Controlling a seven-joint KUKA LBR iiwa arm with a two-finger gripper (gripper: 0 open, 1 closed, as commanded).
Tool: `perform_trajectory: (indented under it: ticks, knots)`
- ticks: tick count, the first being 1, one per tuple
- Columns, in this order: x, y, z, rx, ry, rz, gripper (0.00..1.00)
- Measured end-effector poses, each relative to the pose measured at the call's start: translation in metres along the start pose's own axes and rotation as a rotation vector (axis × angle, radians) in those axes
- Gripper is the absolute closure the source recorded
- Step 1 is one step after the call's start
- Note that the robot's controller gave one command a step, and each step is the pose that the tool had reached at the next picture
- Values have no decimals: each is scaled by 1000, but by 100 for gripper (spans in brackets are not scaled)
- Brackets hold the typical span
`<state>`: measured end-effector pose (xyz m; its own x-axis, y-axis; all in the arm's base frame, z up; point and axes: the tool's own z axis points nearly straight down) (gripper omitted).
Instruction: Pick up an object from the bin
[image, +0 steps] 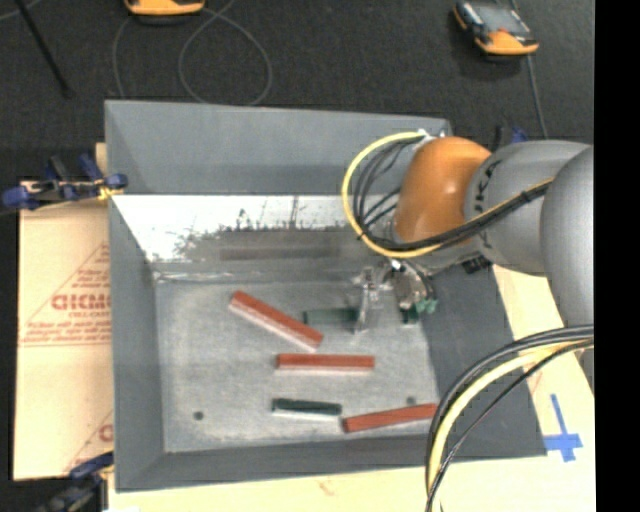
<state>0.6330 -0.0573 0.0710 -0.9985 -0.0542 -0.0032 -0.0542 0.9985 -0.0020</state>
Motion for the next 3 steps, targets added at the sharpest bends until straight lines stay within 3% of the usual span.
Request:
perform_trajectory:
  ticks: [1,2,3]
  knots:
    - [8,-14,-133,2,-10,-21,100]
    - [9,-13,-128,0,-2,-23,0]
    - [81,24,-1,-4,10,-150,0]
